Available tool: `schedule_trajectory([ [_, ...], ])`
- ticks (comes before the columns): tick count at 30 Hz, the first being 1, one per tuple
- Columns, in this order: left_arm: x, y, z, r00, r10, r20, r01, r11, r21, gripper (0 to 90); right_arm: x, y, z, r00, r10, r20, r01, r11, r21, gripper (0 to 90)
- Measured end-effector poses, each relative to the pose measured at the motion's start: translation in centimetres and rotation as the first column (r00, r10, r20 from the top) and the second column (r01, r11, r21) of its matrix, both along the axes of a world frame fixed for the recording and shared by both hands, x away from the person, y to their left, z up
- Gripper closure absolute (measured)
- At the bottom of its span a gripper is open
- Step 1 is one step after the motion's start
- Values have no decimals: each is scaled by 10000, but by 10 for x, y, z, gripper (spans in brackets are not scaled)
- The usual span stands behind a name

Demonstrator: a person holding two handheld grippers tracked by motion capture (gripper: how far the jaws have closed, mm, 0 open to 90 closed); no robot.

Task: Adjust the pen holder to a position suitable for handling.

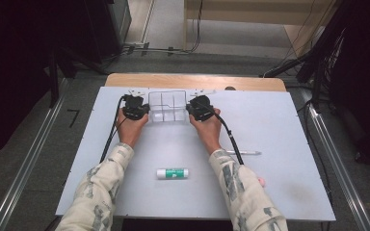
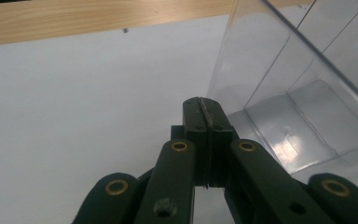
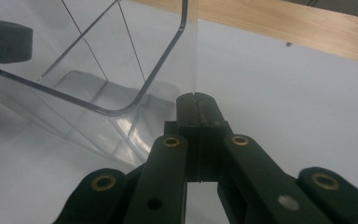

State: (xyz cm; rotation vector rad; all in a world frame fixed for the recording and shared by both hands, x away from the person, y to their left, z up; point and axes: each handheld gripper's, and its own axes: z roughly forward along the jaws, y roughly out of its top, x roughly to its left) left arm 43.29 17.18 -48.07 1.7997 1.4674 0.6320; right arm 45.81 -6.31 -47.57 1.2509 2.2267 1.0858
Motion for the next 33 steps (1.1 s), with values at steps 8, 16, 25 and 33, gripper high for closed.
schedule_trajectory([
  [8,-10,-41,3,9975,-694,-93,694,9976,-24,900,-17,-45,9,9993,-383,45,384,9993,-14,884],
  [16,-25,-73,5,9904,-1371,-158,1370,9906,-41,900,-41,-83,11,9984,-561,64,561,9984,38,884],
  [25,-41,-98,4,9829,-1818,-310,1814,9833,-141,900,-62,-114,10,9971,-757,-13,757,9969,195,884],
  [33,-47,-106,3,9833,-1799,-283,1800,9837,11,900,-70,-124,9,9975,-704,-8,704,9972,252,884],
])
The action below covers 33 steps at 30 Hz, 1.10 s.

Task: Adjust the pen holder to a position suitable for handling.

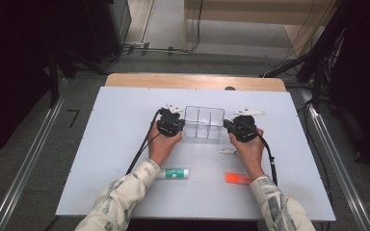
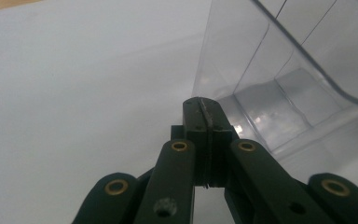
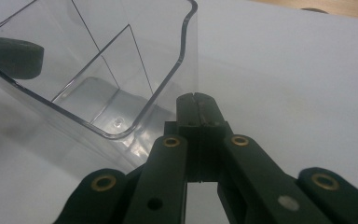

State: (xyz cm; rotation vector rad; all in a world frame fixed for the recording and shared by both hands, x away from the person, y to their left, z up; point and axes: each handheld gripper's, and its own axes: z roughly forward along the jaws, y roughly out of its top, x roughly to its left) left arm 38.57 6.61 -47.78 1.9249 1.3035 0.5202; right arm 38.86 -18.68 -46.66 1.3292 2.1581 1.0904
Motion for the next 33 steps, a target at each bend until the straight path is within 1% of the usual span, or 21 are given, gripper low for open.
schedule_trajectory([
  [2,0,0,0,10000,16,25,-16,10000,24,900,0,0,0,10000,1,52,-1,10000,-31,884],
  [5,-2,-1,-1,9996,58,260,-65,9996,263,900,0,0,0,10000,18,71,-19,10000,40,883],
  [7,-3,-1,-2,9995,54,303,-63,9995,304,900,-1,0,1,9999,47,104,-48,10000,46,883],
  [12,-6,0,-1,9993,216,315,-222,9996,186,895,-2,0,2,9998,75,200,-76,10000,43,882],
  [13,-7,2,0,9991,255,330,-261,9995,192,868,-2,0,2,9997,85,224,-85,10000,29,882],
  [16,-10,10,3,9976,502,487,-506,9987,63,857,-2,-1,2,9997,29,247,-28,10000,-34,880],
  [19,-16,25,6,9957,729,571,-726,9973,-80,822,-2,-5,1,9998,-25,207,25,10000,13,850],
  [21,-21,38,8,9931,989,635,-974,9949,-255,800,-4,-8,1,9997,4,235,-5,10000,46,844],
  [23,-28,51,9,9893,1270,716,-1248,9916,-355,764,-7,-12,2,9997,28,246,-30,10000,94,815],
  [24,-31,57,9,9872,1402,756,-1375,9897,-404,739,-8,-14,3,9997,23,228,-25,9999,101,792],
  [25,-34,63,9,9860,1520,686,-1491,9878,-457,719,-9,-17,3,9998,30,217,-33,9999,131,765],
  [26,-38,68,9,9839,1644,699,-1613,9857,-483,698,-11,-19,3,9998,9,181,-13,9998,173,738],
  [28,-44,77,8,9797,1858,747,-1831,9822,-424,653,-14,-24,4,9998,10,186,-14,9998,184,684],
  [31,-54,88,7,9729,2187,751,-2143,9748,-627,566,-20,-31,5,9999,23,168,-26,9999,141,610],
  [32,-54,88,7,9729,2187,751,-2143,9748,-627,528,-22,-34,5,9999,-2,144,1,9999,106,583],
  [33,-62,94,6,9651,2457,910,-2393,9680,-757,478,-24,-37,4,9998,6,181,-8,9999,108,560],
])
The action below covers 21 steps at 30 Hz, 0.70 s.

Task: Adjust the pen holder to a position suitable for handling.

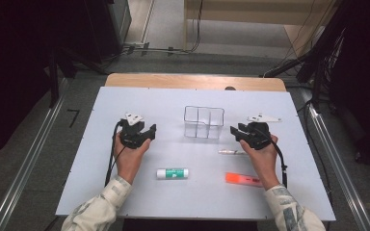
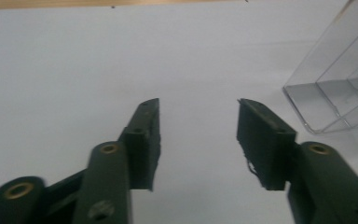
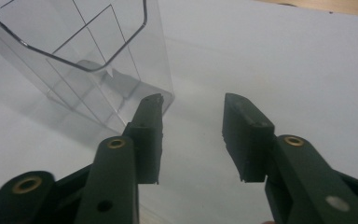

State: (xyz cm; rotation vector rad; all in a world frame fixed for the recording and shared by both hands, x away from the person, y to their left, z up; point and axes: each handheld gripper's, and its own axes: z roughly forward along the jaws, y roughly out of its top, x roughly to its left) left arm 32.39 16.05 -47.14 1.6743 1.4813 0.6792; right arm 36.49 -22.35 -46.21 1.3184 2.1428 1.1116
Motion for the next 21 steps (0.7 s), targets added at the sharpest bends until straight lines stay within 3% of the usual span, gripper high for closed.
schedule_trajectory([
  [2,-3,3,0,9999,136,89,-136,9999,-33,385,-4,-5,0,10000,-12,-2,12,10000,22,516],
  [3,-10,9,-1,9991,353,237,-347,9991,-253,362,-7,-8,0,10000,9,6,-9,10000,61,496],
  [7,-19,20,-5,9956,838,419,-831,9964,-177,235,-16,-18,1,9999,58,137,-59,10000,71,451],
  [11,-24,27,-6,9957,812,445,-796,9961,-379,227,-23,-25,2,9999,-29,168,28,10000,22,437],
  [13,-26,30,-6,9966,648,502,-617,9962,-615,168,-27,-33,1,9997,-144,192,143,9999,54,435],
  [18,-26,33,-5,9984,326,456,-267,9919,-1246,126,-31,-44,1,9994,-294,190,292,9995,94,436],
  [21,-26,33,-6,9987,271,422,-216,9919,-1252,100,-35,-54,1,9990,-371,229,369,9993,92,436],
])
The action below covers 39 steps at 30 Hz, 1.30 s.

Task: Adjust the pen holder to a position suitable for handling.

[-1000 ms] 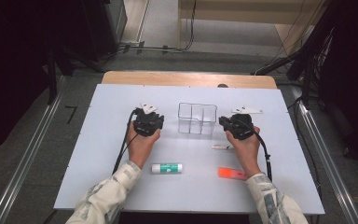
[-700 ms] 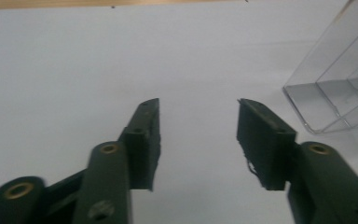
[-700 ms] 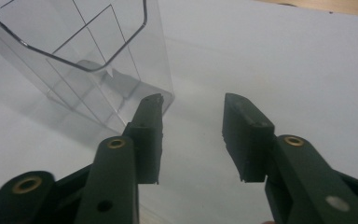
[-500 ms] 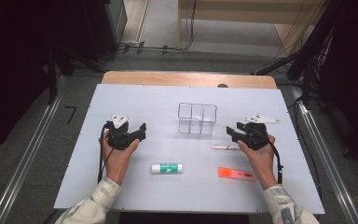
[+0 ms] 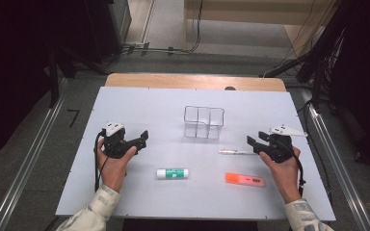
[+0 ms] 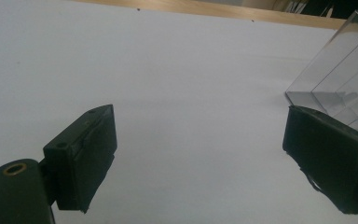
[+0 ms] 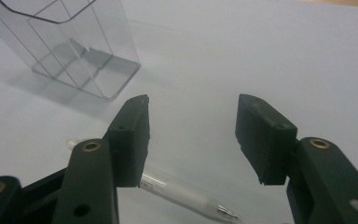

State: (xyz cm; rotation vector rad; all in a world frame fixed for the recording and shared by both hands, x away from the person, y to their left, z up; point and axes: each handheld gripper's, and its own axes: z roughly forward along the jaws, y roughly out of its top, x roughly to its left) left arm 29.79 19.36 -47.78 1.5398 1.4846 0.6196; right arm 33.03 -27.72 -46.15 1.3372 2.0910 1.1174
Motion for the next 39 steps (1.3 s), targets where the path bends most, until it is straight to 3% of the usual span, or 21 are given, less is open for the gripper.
schedule_trajectory([
  [7,1,-4,-2,9992,-369,-129,367,9992,-183,77,-6,-17,-2,9997,-226,-51,225,9997,-81,436],
  [17,-2,-7,-2,9992,-396,112,395,9991,172,80,-13,-30,-5,10000,-60,66,61,9999,-104,420],
  [20,-4,-2,-4,9993,-371,-34,372,9991,179,80,-16,-34,-6,9999,-98,73,98,10000,-7,409],
  [27,-10,8,-6,10000,-80,39,80,9999,80,83,-18,-42,-9,9998,-209,-7,209,9997,90,348],
  [33,-14,14,-8,10000,48,-36,-47,10000,78,84,-19,-44,-14,9998,-181,-125,181,9998,55,233],
  [39,-18,19,-12,9998,117,-147,-115,9997,198,82,-23,-49,-17,9979,-615,-198,615,9981,-17,150],
])
